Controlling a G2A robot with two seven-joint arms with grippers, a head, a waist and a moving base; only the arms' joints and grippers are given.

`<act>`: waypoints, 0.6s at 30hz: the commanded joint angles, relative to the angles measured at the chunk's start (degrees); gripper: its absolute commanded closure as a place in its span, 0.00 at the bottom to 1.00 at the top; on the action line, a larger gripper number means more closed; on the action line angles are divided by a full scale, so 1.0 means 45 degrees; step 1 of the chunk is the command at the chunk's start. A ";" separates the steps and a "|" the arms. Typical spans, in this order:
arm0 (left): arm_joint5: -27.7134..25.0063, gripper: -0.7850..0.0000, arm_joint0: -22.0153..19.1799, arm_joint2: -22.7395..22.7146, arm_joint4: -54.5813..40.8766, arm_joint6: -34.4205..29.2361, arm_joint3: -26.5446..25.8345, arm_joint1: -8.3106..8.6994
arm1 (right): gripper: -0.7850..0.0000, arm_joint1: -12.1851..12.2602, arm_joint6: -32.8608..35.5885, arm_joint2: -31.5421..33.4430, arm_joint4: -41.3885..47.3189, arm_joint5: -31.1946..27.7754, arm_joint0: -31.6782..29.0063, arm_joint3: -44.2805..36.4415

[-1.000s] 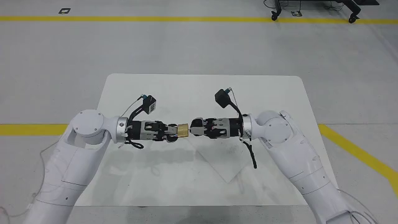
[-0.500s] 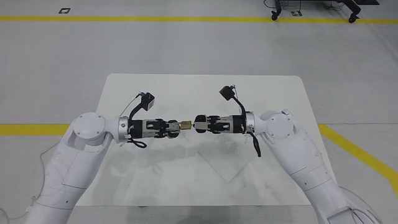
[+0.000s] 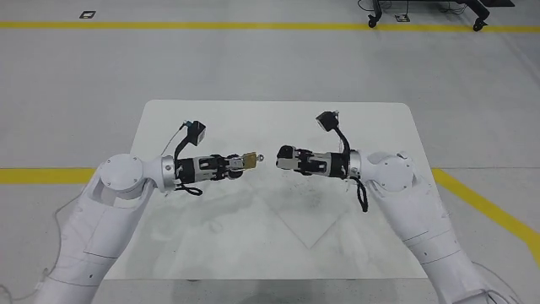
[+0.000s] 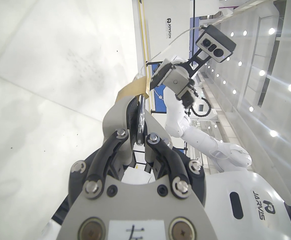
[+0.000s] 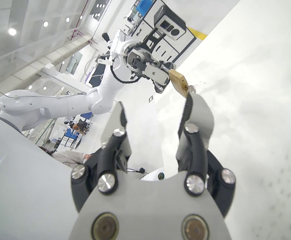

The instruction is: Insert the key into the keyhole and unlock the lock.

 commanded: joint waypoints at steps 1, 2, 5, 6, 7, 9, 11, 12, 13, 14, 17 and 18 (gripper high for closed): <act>0.0164 1.00 -0.0077 0.0356 0.0444 0.0176 -0.0223 -0.0033 | 0.00 0.0165 -0.0357 0.0855 -0.0172 0.0069 -0.0478 -0.0389; 0.0281 1.00 -0.0151 0.0587 0.0786 0.0258 -0.0320 -0.0053 | 0.00 0.0254 -0.0619 0.1375 -0.0097 0.0073 -0.0792 -0.0637; 0.0584 1.00 -0.0474 0.1386 0.1354 0.0233 -0.0441 -0.0162 | 0.00 0.0311 -0.0713 0.1676 -0.0099 0.0071 -0.1020 -0.0826; 0.0706 1.00 -0.0634 0.1685 0.1531 0.0243 -0.0432 -0.0214 | 0.00 0.0311 -0.0713 0.1676 -0.0099 0.0071 -0.1020 -0.0826; 0.0762 1.00 -0.0823 0.2006 0.1623 0.0220 -0.0420 -0.0279 | 0.00 0.0311 -0.0713 0.1676 -0.0099 0.0071 -0.1020 -0.0826; 0.0848 1.00 -0.1262 0.2639 0.1747 0.0248 -0.0230 -0.0431 | 0.00 0.0311 -0.0713 0.1676 -0.0099 0.0071 -0.1020 -0.0826; 0.1004 1.00 -0.1751 0.3324 0.1800 0.0291 0.0118 -0.0621 | 0.00 0.0311 -0.0713 0.1676 -0.0099 0.0071 -0.1020 -0.0826; 0.1111 1.00 -0.2024 0.3725 0.1871 0.0272 0.0307 -0.0732 | 0.00 0.0311 -0.0713 0.1676 -0.0099 0.0071 -0.1020 -0.0826; 0.1224 1.00 -0.2298 0.4101 0.1892 0.0290 0.0528 -0.0850 | 0.00 0.0311 -0.0713 0.1676 -0.0099 0.0071 -0.1020 -0.0826; 0.1363 1.00 -0.2575 0.4518 0.1894 0.0246 0.0759 -0.0982 | 0.00 0.0311 -0.0713 0.1676 -0.0099 0.0071 -0.1020 -0.0826; 0.1818 1.00 -0.3391 0.5728 0.2035 0.0203 0.1650 -0.1405 | 0.00 0.0311 -0.0713 0.1676 -0.0099 0.0071 -0.1020 -0.0826; 0.1907 1.00 -0.3652 0.6063 0.2053 0.0222 0.1979 -0.1549 | 0.00 0.0311 -0.0713 0.1676 -0.0099 0.0071 -0.1020 -0.0826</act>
